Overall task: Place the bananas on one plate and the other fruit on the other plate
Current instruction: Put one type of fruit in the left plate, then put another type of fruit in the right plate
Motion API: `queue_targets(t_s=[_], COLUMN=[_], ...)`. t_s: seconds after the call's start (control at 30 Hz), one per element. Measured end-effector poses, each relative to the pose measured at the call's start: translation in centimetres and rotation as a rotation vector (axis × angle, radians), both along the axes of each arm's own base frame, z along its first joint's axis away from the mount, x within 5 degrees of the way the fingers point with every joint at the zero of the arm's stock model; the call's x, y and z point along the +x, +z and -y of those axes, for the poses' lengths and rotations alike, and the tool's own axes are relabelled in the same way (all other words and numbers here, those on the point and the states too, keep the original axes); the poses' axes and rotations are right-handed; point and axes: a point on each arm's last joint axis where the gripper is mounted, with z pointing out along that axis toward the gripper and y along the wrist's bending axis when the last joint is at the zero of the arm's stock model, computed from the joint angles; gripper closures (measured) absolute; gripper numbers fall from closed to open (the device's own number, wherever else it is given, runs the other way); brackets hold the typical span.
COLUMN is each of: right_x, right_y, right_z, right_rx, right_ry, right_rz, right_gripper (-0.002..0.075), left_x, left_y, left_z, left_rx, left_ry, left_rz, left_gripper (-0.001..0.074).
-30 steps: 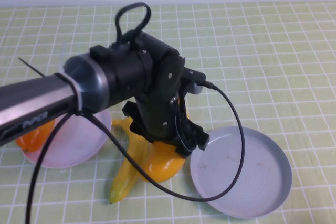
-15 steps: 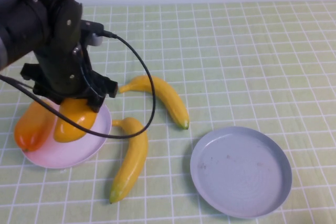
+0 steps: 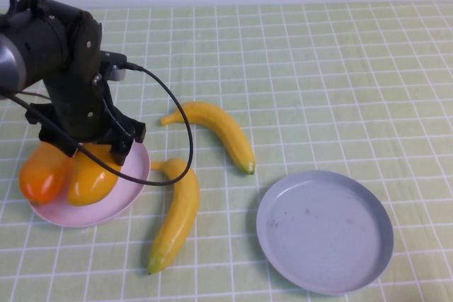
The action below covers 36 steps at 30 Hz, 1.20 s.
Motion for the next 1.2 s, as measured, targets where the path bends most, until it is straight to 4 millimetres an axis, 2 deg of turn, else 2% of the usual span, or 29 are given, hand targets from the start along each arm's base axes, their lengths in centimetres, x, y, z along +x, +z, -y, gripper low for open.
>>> queue_targets(t_s=[0.17,0.37,0.43,0.47,0.63,0.7,0.8,0.93,1.0,1.1,1.2], right_x=[0.0,0.0,0.0,0.0,0.0,0.0,0.0,0.0,0.0,0.0,0.0], right_y=[0.0,0.0,0.0,0.0,0.0,0.0,0.0,0.0,0.0,0.0,0.0], right_z=[0.0,0.0,0.0,0.0,0.0,0.0,0.0,0.0,0.0,0.0,0.0], right_rx=[0.000,0.000,0.000,0.000,0.000,0.000,0.000,0.000,0.000,0.000,0.000], right_ry=[0.000,0.000,0.000,0.000,0.000,0.000,0.000,0.000,0.000,0.000,0.000], right_rz=[0.000,0.000,0.000,0.000,0.000,0.000,0.000,0.000,0.000,0.000,0.000], right_gripper=[0.0743,0.0743,0.0743,0.0743,0.0743,0.0743,0.0743,0.0743,0.0743,0.0743,0.0743], left_x=[0.0,-0.8,-1.2,-1.4,-3.4,-4.6,-6.4,-9.4,-11.1,-14.3,-17.1], left_y=[0.0,0.4,1.2,1.8,6.2,8.3,11.2,14.8,16.0,16.9,16.5], left_z=[-0.1,-0.4,-0.5,-0.5,-0.9,-1.3,-1.9,-3.0,-3.5,-4.7,-5.6], left_rx=[0.014,0.040,0.031,0.021,-0.047,-0.069,-0.100,-0.150,-0.173,-0.203,-0.220], left_ry=[-0.005,-0.008,-0.008,-0.008,-0.010,-0.012,-0.017,-0.022,-0.027,-0.034,-0.040], left_rz=[-0.003,-0.065,-0.060,-0.048,0.058,0.117,0.211,0.350,0.419,0.509,0.560], left_gripper=[0.0082,0.0090,0.0147,0.0200,0.0590,0.0668,0.0715,0.0732,0.0734,0.0734,0.0734])
